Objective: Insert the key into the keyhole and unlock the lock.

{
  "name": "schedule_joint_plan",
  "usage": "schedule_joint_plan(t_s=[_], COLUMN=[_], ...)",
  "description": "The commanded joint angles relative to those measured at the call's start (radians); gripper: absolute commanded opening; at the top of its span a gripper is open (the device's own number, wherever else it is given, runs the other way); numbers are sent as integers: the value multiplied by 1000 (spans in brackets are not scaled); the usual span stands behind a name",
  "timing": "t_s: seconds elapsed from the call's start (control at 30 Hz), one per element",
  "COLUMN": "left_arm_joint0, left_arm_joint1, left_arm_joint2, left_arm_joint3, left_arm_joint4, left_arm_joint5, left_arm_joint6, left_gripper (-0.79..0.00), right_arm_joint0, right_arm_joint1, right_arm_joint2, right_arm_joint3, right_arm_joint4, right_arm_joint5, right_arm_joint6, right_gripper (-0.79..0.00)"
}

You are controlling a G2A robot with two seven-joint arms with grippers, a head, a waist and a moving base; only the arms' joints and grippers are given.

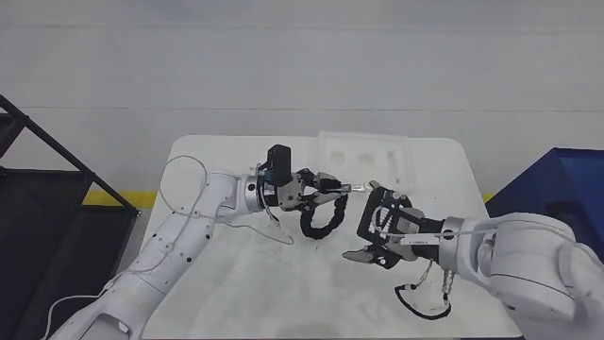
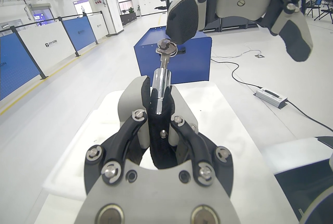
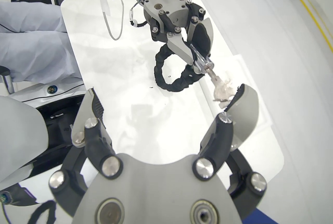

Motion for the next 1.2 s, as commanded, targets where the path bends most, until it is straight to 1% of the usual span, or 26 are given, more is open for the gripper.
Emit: schedule_joint_plan(t_s=[0.0,0.3,0.4,0.5,0.57,0.63,0.67,0.7,0.8,0.83,0.93,0.97,1.0,1.03,1.1,1.17], left_arm_joint0=[-3,-10,-8,-4,-2,0,0,-1,-6,-8,-16,-18,-21,-23,-27,-29], left_arm_joint1=[-5,-15,-14,-9,-6,0,4,10,23,27,38,41,45,47,53,57], left_arm_joint2=[10,29,23,16,14,16,17,20,33,39,57,61,67,70,83,93], left_arm_joint3=[2,11,17,19,15,9,7,4,-3,-5,-13,-14,-14,-14,-13,-12], left_arm_joint4=[-16,-30,-18,-1,13,23,26,30,28,23,8,4,-4,-7,-15,-22], left_arm_joint5=[3,0,0,0,0,0,0,0,0,0,0,0,0,0,0,0], left_arm_joint6=[-18,-26,-19,-9,-5,2,5,8,10,10,12,12,13,13,12,11], left_gripper=[-785,-785,-785,-785,-785,-785,-785,-785,-785,-785,-785,-785,-785,-785,-785,-785], right_arm_joint0=[0,4,4,0,-2,1,-3,-6,-19,-22,-37,-39,-46,-49,-59,-65], right_arm_joint1=[-2,-10,-9,-5,-1,4,7,10,17,19,22,22,22,22,22,22], right_arm_joint2=[-15,-69,-59,-29,-8,18,28,40,60,66,64,61,54,52,43,36], right_arm_joint3=[0,0,0,0,0,0,0,0,16,25,37,33,34,31,25,13], right_arm_joint4=[-34,-79,-80,-76,-84,-114,-132,-158,-226,-257,-353,-378,-417,-438,-511,-568], right_arm_joint5=[12,87,106,99,69,-11,-57,-129,-267,-300,-357,-365,-372,-374,-383,-390], right_arm_joint6=[-19,-39,-21,0,6,-15,-22,-42,-105,-125,-172,-183,-210,-222,-258,-280], right_gripper=[0,0,0,0,0,0,0,0,0,0,0,-74,-286,-431,-502,-526])
